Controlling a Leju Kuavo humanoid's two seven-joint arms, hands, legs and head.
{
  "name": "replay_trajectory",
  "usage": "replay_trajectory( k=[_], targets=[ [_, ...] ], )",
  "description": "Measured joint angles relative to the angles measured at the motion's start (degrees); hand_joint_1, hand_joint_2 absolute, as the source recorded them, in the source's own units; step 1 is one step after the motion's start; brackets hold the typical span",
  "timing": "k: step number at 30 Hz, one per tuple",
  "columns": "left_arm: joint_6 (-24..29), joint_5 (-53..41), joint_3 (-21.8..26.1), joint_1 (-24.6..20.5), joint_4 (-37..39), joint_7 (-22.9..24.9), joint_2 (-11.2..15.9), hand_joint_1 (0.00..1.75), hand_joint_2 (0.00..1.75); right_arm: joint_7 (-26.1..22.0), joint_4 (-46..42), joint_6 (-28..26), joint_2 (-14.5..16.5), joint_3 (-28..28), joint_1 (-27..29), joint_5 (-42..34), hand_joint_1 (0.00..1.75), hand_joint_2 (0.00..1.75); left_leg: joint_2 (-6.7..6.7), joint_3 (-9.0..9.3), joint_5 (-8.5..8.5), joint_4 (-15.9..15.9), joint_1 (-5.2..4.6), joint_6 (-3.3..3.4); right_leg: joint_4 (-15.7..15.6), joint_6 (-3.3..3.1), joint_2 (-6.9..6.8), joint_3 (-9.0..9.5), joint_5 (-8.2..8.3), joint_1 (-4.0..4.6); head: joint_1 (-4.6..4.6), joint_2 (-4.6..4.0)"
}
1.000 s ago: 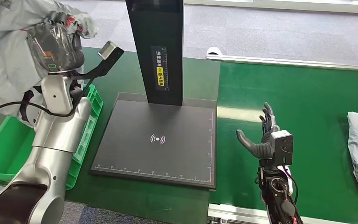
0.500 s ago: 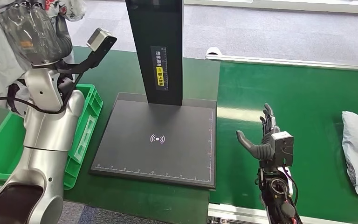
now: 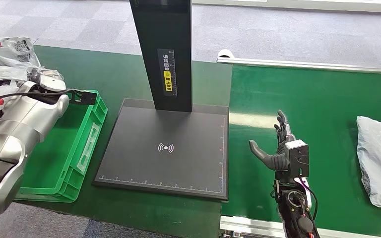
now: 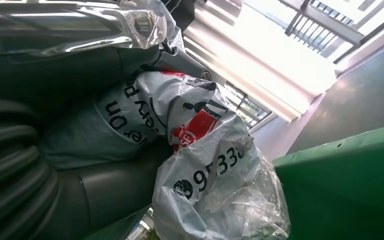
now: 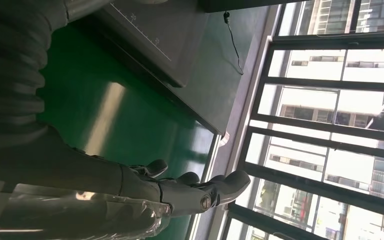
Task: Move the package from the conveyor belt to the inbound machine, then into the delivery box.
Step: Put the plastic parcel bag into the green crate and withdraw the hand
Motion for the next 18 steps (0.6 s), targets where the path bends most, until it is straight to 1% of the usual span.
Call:
replay_trajectory(
  k=[4,10,11,13,16,18],
  targets=[
    [0.4,0.9,0.0,0.4,2.3,1.0,1.0,1.75,1.75,0.0,0.0,0.3,0.3,0.0,-0.1,0.1,0.0,1.75,-0.09,-0.03,0.0,0.0,-0.01,0.01,0.0,0.0,-0.06,-0.01,-0.01,-0.01,0.01,-0.01],
    [-1.4,2.2,0.5,0.6,4.2,3.0,1.9,1.75,1.75,0.7,0.0,0.6,0.8,0.0,-1.1,0.3,0.0,1.75,-0.23,-0.07,0.0,0.0,-0.01,0.0,0.0,0.01,-0.18,-0.01,-0.01,-0.02,-0.01,0.0],
    [-0.7,3.1,0.8,0.8,4.4,3.4,1.9,1.75,1.75,0.9,0.0,0.6,0.8,0.0,-1.5,0.3,0.0,1.75,-0.25,-0.07,0.01,0.0,-0.01,0.0,0.0,0.01,-0.19,-0.02,-0.01,-0.02,0.01,0.0],
    [2.4,6.0,2.3,1.3,4.5,4.7,1.6,1.75,1.75,1.2,0.0,0.6,0.9,0.0,-1.9,0.4,0.0,1.75,-0.3,-0.06,0.01,0.0,-0.01,0.0,0.0,0.01,-0.24,-0.01,-0.01,-0.01,0.0,-0.01],
    [8.1,11.7,6.9,2.5,4.5,7.0,0.4,1.75,1.75,1.8,0.0,0.6,1.0,0.0,-2.0,0.5,0.0,1.75,-0.33,-0.07,0.01,0.0,-0.01,0.0,0.0,0.01,-0.29,0.01,-0.01,-0.02,0.01,0.0],
    [9.8,13.5,10.0,3.3,4.5,7.8,-0.5,1.75,1.75,2.0,0.0,0.6,1.1,0.0,-1.9,0.6,0.0,1.75,-0.27,-0.07,0.01,0.0,-0.02,0.0,0.0,0.01,-0.27,0.01,-0.01,-0.02,0.01,-0.01]
  ],
)
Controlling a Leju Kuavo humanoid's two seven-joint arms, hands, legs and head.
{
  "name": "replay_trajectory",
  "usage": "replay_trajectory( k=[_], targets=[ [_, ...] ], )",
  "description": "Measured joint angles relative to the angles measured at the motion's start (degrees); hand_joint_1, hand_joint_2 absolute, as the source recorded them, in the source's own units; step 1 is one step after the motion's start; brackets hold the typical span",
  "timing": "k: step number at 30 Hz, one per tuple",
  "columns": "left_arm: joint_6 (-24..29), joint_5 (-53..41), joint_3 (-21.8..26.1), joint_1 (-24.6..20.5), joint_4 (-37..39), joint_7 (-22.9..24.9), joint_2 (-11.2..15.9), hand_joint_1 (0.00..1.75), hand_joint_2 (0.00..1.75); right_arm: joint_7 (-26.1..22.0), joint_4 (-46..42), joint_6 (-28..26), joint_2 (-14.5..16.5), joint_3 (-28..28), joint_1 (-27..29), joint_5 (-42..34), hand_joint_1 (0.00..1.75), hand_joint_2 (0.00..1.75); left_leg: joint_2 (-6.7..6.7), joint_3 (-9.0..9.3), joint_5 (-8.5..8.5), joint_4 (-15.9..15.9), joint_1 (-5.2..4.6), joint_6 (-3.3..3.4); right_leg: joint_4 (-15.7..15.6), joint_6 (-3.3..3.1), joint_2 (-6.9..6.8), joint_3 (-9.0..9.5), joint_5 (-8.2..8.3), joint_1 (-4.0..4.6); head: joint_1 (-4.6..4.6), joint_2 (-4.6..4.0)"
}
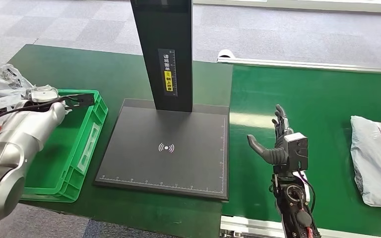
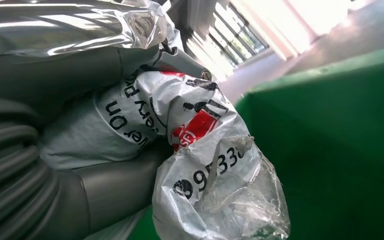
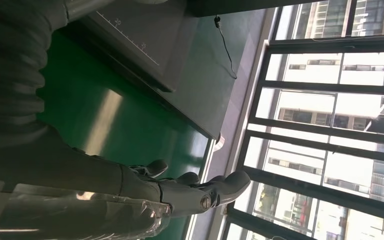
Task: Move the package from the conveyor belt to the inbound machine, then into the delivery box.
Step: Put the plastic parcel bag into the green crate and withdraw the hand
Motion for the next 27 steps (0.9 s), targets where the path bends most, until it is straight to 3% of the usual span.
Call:
replay_trajectory(
  k=[1,5,6,14,19,23,27],
  targets=[
    [0.3,0.3,1.1,0.3,0.0,0.2,-0.3,1.67,1.75,0.0,0.0,0.0,0.0,0.0,0.0,0.0,0.0,1.75,0.02,0.0,0.0,0.0,0.0,0.0,0.0,0.0,0.0,0.0,0.0,0.0,0.0,0.0],
    [1.9,1.9,4.2,1.1,0.0,0.4,-1.0,0.07,1.75,0.1,0.0,0.0,0.0,0.0,0.1,0.0,0.0,1.75,-0.03,0.0,0.0,0.0,0.0,0.0,0.0,0.0,-0.01,-0.01,0.0,0.0,-0.01,0.0],
    [3.3,3.0,5.2,1.4,0.0,0.4,-1.2,0.0,1.75,0.2,0.0,0.0,0.0,0.0,0.2,0.0,0.0,1.75,-0.03,0.0,0.0,0.0,0.0,0.0,0.0,0.0,-0.01,-0.01,0.0,0.0,-0.01,0.0],
    [21.3,14.7,17.7,4.9,-0.2,-1.9,-3.9,0.0,1.75,0.8,-0.7,-0.7,-0.3,0.3,1.2,-1.3,0.0,1.75,0.01,0.01,0.0,0.0,0.0,0.0,0.0,0.0,0.0,-0.01,0.0,0.0,-0.01,0.0],
    [22.9,13.0,22.6,6.1,-0.2,-2.5,-4.7,0.0,1.75,0.8,-0.7,-1.0,-0.8,0.8,0.8,-2.3,0.0,1.75,-0.01,0.0,0.0,0.0,0.0,0.0,0.0,0.0,-0.01,0.0,0.0,0.0,0.0,0.01],
    [20.9,6.5,21.9,6.8,-0.1,-1.4,-4.4,0.0,0.0,0.8,-0.7,-1.2,-0.9,1.3,0.4,-2.8,0.0,1.75,0.0,0.0,0.0,0.0,0.0,0.0,0.0,0.0,-0.01,0.0,0.0,0.0,-0.01,0.01],
    [16.9,3.3,20.2,8.1,-0.1,-1.6,-3.9,0.0,0.0,0.7,-0.6,-1.2,-1.0,1.9,0.0,-2.9,0.0,1.75,0.0,0.0,0.0,0.0,0.0,0.0,0.0,0.0,-0.01,0.0,0.0,0.0,-0.01,-0.01]
  ],
)
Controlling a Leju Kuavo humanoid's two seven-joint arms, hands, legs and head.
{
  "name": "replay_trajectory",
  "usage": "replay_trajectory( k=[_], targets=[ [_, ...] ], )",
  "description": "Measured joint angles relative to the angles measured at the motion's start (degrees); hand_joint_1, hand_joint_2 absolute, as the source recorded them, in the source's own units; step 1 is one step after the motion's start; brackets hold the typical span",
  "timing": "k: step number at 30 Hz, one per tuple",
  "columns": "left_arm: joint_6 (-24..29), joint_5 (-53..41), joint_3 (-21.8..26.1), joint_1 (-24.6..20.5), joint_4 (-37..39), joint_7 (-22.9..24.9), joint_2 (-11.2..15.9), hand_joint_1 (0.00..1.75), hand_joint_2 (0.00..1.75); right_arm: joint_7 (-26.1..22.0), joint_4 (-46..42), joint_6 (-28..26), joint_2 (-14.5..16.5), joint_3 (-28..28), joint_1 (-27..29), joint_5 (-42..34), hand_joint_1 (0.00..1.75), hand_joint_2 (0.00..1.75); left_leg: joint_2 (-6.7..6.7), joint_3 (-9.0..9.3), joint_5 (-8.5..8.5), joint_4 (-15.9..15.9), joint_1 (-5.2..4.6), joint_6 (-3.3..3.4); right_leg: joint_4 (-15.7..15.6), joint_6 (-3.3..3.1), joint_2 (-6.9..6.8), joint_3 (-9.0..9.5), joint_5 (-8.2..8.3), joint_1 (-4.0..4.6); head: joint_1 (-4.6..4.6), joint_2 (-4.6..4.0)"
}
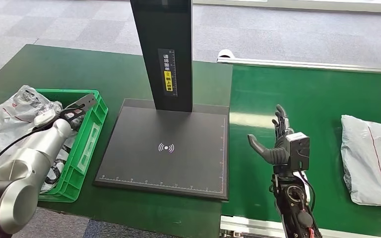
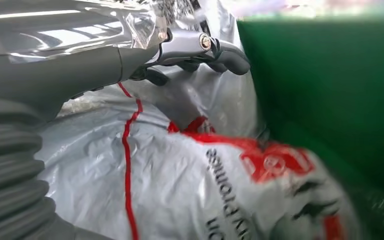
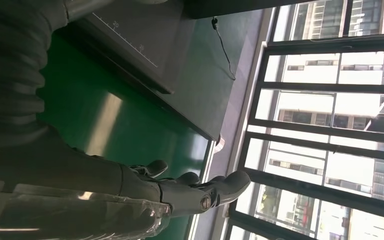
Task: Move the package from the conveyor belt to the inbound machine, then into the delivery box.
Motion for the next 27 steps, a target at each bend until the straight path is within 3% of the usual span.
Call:
replay_trajectory(
  k=[5,11,15,20,27],
  targets=[
    [-3.0,-1.3,-0.7,2.1,0.2,-0.3,0.1,0.0,0.0,-0.6,0.6,0.3,-0.1,0.5,-0.9,0.0,0.0,1.75,0.02,0.04,0.0,0.0,0.0,0.0,0.0,0.0,0.01,0.04,0.0,0.0,0.03,0.01],
    [-3.8,-7.6,-5.1,4.1,0.2,-2.4,0.4,0.0,0.0,-1.0,0.8,0.2,-0.3,0.6,-1.1,0.0,0.0,1.75,0.0,0.1,0.0,0.0,0.01,0.0,0.0,0.0,0.0,0.08,0.0,0.01,0.0,0.0],
    [-5.0,-6.6,-5.9,4.2,0.2,-6.9,0.6,0.0,0.0,-1.1,0.8,0.4,-0.7,0.6,-1.1,-0.5,0.0,1.75,-0.04,0.15,0.01,0.0,0.0,0.0,0.0,0.0,-0.02,0.12,0.0,0.0,-0.02,0.01],
    [-3.9,1.4,-3.4,4.8,0.1,-12.9,-0.1,0.0,0.0,-1.1,1.1,1.1,-1.4,0.8,-1.4,-1.2,0.0,1.75,-0.48,0.14,0.06,0.0,-0.05,0.07,0.0,0.11,-0.51,0.23,-0.1,-0.07,-0.02,0.01],
    [-3.5,8.1,2.5,4.7,-0.5,-17.3,-1.6,0.0,0.0,-1.0,1.4,1.3,-1.6,1.5,-1.6,-1.4,0.0,1.75,-1.22,0.14,0.22,0.0,-0.23,0.31,0.0,0.3,-1.25,0.45,-0.23,-0.32,-0.04,0.01]
  ],
)
